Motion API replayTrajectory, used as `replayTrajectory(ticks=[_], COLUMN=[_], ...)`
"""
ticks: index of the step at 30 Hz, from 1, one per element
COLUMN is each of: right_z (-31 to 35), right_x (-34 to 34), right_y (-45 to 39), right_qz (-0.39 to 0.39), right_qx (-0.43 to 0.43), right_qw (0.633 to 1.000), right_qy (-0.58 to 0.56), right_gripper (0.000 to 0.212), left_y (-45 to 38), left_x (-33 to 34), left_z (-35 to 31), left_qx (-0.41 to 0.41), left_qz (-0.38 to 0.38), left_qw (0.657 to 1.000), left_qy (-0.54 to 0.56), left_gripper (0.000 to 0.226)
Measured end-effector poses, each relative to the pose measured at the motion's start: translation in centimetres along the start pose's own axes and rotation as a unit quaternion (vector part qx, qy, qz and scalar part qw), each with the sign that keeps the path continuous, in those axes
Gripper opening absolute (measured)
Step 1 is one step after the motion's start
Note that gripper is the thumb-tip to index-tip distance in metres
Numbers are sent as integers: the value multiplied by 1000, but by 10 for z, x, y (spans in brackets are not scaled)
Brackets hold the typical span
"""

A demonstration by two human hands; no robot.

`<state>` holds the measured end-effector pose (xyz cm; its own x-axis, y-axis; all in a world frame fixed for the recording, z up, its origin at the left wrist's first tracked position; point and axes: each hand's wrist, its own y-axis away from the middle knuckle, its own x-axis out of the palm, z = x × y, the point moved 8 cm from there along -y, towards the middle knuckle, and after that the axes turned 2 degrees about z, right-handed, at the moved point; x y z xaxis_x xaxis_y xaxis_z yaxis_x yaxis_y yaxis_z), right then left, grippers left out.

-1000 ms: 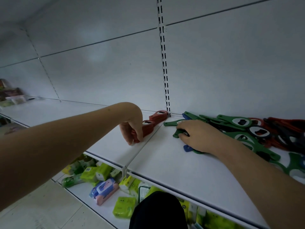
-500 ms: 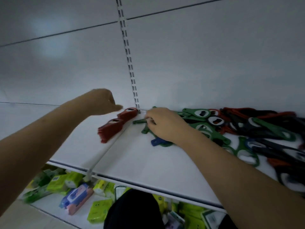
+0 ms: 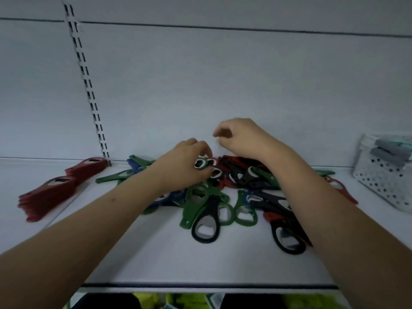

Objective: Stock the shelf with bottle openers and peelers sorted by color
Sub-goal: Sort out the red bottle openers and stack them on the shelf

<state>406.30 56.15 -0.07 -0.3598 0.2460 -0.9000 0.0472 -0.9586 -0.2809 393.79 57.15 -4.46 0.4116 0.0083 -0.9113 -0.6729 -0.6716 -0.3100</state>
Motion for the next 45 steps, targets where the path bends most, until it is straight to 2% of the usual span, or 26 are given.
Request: replayTrajectory(ticks=[2, 3, 4, 6, 9, 11, 15, 18, 20, 21, 22, 24, 26, 28, 30, 32, 34, 36, 38, 42, 45], right_z=[-23, -32, -39, -44, -42, -40, -39, -35, -36, -38, -39, -38, -34, -29, -25, -23, -29, -40, -49, -49, -48], right_x=[7, 13, 22, 39, 43, 40, 40, 38, 40, 43, 46, 52, 54, 55, 56, 52, 42, 29, 15, 2, 0], right_y=[2, 5, 8, 12, 18, 23, 36, 39, 40, 40, 40, 36, 31, 27, 25, 22, 21, 20, 19, 18, 20], right_qz=[-4, -4, 10, 74, 120, 142, 206, 217, 228, 234, 233, 203, 160, 135, 117, 94, 79, 61, 28, -31, -58], right_qx=[13, 19, 23, 19, 27, 41, 57, 53, 65, 74, 79, 70, 57, 50, 40, 25, 30, 45, 52, 20, 21], right_qw=[1000, 1000, 1000, 996, 989, 985, 970, 965, 959, 954, 952, 957, 964, 963, 956, 955, 967, 983, 992, 998, 998], right_qy=[-11, -20, -16, 35, 87, 87, 112, 136, 154, 169, 183, 195, 205, 227, 266, 279, 239, 168, 114, 51, 4], right_gripper=[21, 19, 21, 37, 52, 57, 54, 57, 75, 85, 88, 77, 62, 59, 53, 31, 13, 12, 20, 30, 27], left_y=[-18, -21, -21, -20, -19, -16, -3, 7, 6, 2, -1, -3, -2, -3, -9, -15, -19, -19, -18, -18, -17], left_x=[25, 35, 40, 34, 20, 15, 19, 20, 21, 21, 20, 23, 35, 45, 49, 51, 51, 48, 46, 41, 40], left_z=[3, 6, 9, 12, 19, 26, 37, 31, 26, 24, 21, 15, 12, 9, 8, 9, 12, 15, 15, 8, 7], left_qx=[-13, -14, -12, 6, 22, 15, -12, -52, -58, -50, -38, -28, -37, -63, -95, -117, -127, -126, -112, -64, -46], left_qz=[94, 111, 99, 47, 24, 49, 151, 218, 207, 177, 138, 101, 119, 130, 125, 135, 154, 156, 131, 88, 94], left_qw=[995, 993, 994, 999, 999, 999, 987, 971, 974, 981, 989, 994, 992, 985, 978, 974, 973, 975, 980, 990, 991], left_qy=[-27, -37, -38, -14, 17, 17, 61, 88, 72, 62, 47, 20, -29, -99, -138, -141, -117, -97, -95, -94, -82], left_gripper=[51, 55, 53, 39, 25, 25, 31, 48, 50, 44, 38, 43, 73, 91, 92, 84, 75, 69, 68, 58, 72])
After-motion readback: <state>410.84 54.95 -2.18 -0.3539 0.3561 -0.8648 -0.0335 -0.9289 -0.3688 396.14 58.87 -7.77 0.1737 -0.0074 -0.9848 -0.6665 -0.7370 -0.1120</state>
